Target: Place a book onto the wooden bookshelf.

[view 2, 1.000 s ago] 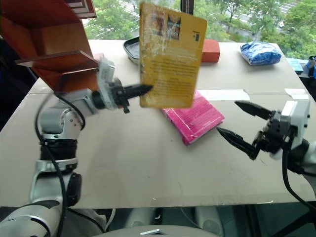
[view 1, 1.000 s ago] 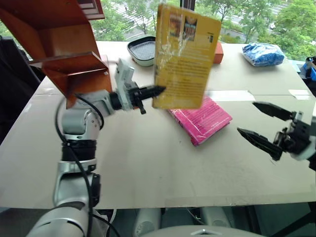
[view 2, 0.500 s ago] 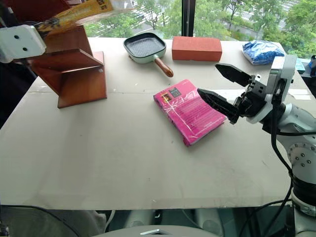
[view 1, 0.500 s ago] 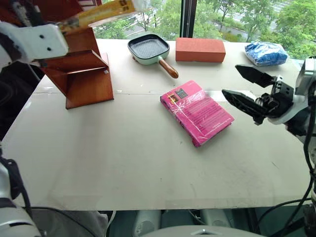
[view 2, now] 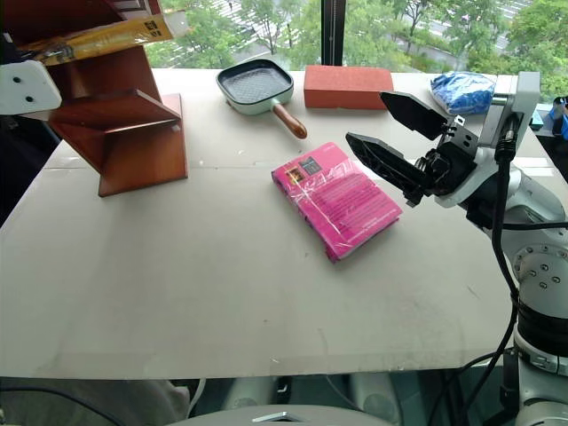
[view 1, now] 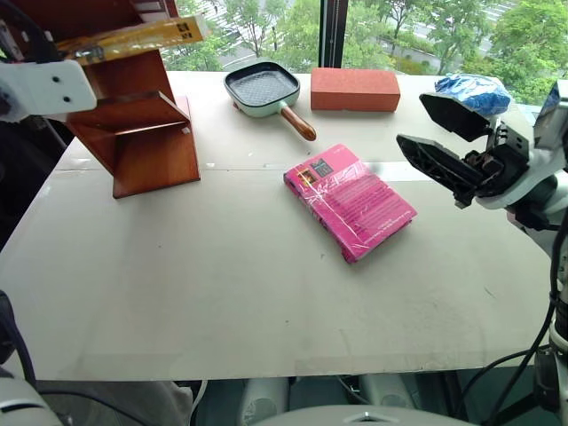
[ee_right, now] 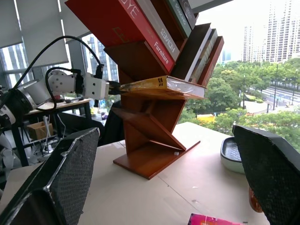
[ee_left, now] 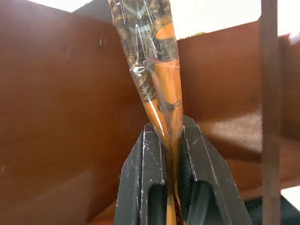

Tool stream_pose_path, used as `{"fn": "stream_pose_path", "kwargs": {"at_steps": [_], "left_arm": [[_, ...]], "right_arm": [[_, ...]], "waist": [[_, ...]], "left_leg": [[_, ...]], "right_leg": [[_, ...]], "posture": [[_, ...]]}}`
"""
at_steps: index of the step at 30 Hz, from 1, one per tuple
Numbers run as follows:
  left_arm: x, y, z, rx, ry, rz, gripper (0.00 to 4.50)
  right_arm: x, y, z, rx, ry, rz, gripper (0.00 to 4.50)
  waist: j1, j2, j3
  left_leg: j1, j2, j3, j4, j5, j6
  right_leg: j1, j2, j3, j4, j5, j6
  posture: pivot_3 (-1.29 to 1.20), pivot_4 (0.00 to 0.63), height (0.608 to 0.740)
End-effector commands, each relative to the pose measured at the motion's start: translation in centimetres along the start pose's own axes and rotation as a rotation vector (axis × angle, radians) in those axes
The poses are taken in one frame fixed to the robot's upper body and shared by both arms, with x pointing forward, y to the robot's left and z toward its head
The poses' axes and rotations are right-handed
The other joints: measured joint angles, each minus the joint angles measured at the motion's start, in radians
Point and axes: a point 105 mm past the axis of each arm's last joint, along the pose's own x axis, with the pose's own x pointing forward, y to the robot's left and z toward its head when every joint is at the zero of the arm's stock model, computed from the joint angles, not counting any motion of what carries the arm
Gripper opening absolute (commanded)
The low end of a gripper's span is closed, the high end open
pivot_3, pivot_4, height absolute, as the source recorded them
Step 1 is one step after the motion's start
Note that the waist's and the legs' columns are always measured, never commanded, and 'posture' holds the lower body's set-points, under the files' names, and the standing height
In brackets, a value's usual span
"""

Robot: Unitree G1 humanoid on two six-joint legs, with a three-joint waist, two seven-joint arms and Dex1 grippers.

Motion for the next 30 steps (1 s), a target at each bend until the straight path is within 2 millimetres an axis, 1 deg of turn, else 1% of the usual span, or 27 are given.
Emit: {"fn": "stream_pose_path", "kwargs": {"at_steps": [1,7,10,11,12,14,15,16,19,20,21,24,25,28,30], "left_arm": [[-1.1,0.7,-1.8,-0.022,0.087,-0.007,0.11],[-1.0,-1.2,-2.0,-0.079,0.115,-0.110,0.11],[-1.1,-1.4,-2.2,-0.089,0.138,-0.127,0.11],[-1.1,-1.4,-2.3,-0.086,0.149,-0.124,0.83],[-1.2,-1.4,-2.6,-0.082,0.167,-0.124,1.07],[-1.3,-1.4,-2.9,-0.067,0.192,-0.120,2.05],[-1.3,-1.3,-3.2,-0.055,0.209,-0.110,2.39],[-1.4,-1.1,-3.4,-0.048,0.219,-0.098,2.89],[-1.4,-1.4,-3.6,-0.083,0.221,-0.105,4.19],[-1.4,-1.5,-3.4,-0.120,0.206,-0.102,4.41],[-1.4,-1.4,-3.2,-0.146,0.194,-0.099,4.41],[-1.4,-1.2,-1.7,-0.324,0.095,-0.062,4.41],[-1.5,-1.5,-1.4,-0.359,0.069,-0.073,4.41],[-2.3,-3.3,-0.7,-0.536,-0.008,-0.105,4.41],[-2.9,-3.4,-0.7,-0.668,-0.052,-0.040,4.41]], "right_arm": [[0.0,0.7,0.7,-0.037,-0.022,0.015,4.50],[-0.2,0.7,0.6,-0.043,-0.015,0.010,4.50],[-0.2,0.6,0.6,-0.047,-0.014,0.008,4.50],[-0.2,0.6,0.6,-0.047,-0.014,0.007,4.50],[-0.3,0.6,0.6,-0.048,-0.014,0.006,4.50],[-0.3,0.6,0.6,-0.048,-0.014,0.006,4.50],[-0.3,0.6,0.6,-0.048,-0.013,0.005,4.50],[-0.3,0.6,0.6,-0.048,-0.011,0.005,4.50],[-0.3,0.5,0.5,-0.048,-0.004,0.007,4.50],[-0.4,0.5,0.6,-0.049,-0.001,0.007,4.50],[-0.4,0.4,0.6,-0.050,0.001,0.006,4.50],[-0.6,0.3,0.5,-0.044,0.007,0.006,4.50],[-0.6,0.2,0.4,-0.042,0.011,0.008,4.50],[-0.6,0.1,0.1,-0.038,0.025,0.018,4.50],[-0.6,0.0,-0.1,-0.036,0.029,0.021,4.50]], "waist": [[0.001,0.000,0.000],[-0.007,0.000,0.000],[-0.016,0.000,0.000],[-0.019,0.000,0.000],[-0.022,0.000,0.000],[-0.023,0.000,0.000],[-0.022,0.000,0.000],[-0.022,0.000,0.000],[-0.020,0.000,0.000],[-0.020,0.000,0.000],[-0.020,0.000,0.000],[-0.020,0.000,0.000],[-0.020,0.000,0.000],[-0.023,0.000,0.000],[-0.024,0.000,0.000]], "left_leg": [[0.000,0.000,0.000,0.000,0.000,0.000],[0.003,0.000,0.001,0.001,0.000,0.000],[0.003,0.001,0.001,0.001,0.000,0.000],[0.003,0.000,0.001,0.001,0.000,0.000],[0.003,0.000,0.002,0.001,0.000,0.000],[0.002,0.000,0.002,0.001,0.000,0.000],[0.002,0.000,0.002,0.001,0.000,0.000],[0.002,0.000,0.002,0.001,0.000,0.000],[0.002,0.000,0.001,0.001,0.000,0.000],[0.003,0.000,0.002,0.001,0.000,0.000],[0.003,0.000,0.002,0.001,0.000,0.000],[0.003,0.001,0.001,0.001,0.000,0.000],[0.003,0.002,0.001,0.002,0.000,0.000],[0.002,0.003,0.002,0.002,0.000,0.000],[0.003,0.003,0.002,0.002,0.000,0.000]], "right_leg": [[0.000,0.000,0.000,0.001,0.000,0.000],[-0.001,0.001,0.002,0.007,0.000,0.000],[-0.002,0.001,0.002,0.009,0.000,0.000],[-0.002,0.001,0.002,0.009,0.000,0.000],[-0.002,0.001,0.003,0.009,0.000,0.000],[-0.003,0.001,0.003,0.009,0.000,0.000],[-0.003,0.001,0.003,0.009,0.000,0.000],[-0.003,0.001,0.003,0.009,0.000,0.000],[-0.003,0.001,0.003,0.009,0.000,0.000],[-0.003,0.001,0.003,0.009,0.000,0.000],[-0.003,0.000,0.003,0.010,0.000,0.000],[-0.003,0.001,0.003,0.010,0.000,0.000],[-0.003,0.000,0.002,0.010,0.000,0.000],[-0.003,0.000,0.003,0.010,0.000,0.000],[-0.003,-0.001,0.004,0.010,0.000,0.000]], "posture": [[0.00,0.150,0.740],[0.00,0.150,0.740],[0.00,0.150,0.740],[0.00,0.150,0.740],[0.00,0.150,0.740],[0.00,0.150,0.740],[0.00,0.150,0.740],[0.00,0.150,0.740],[0.00,0.150,0.740],[0.00,0.150,0.740],[0.00,0.150,0.740],[0.00,0.150,0.740],[0.00,0.150,0.740],[0.00,0.150,0.740],[0.00,0.150,0.740]]}}
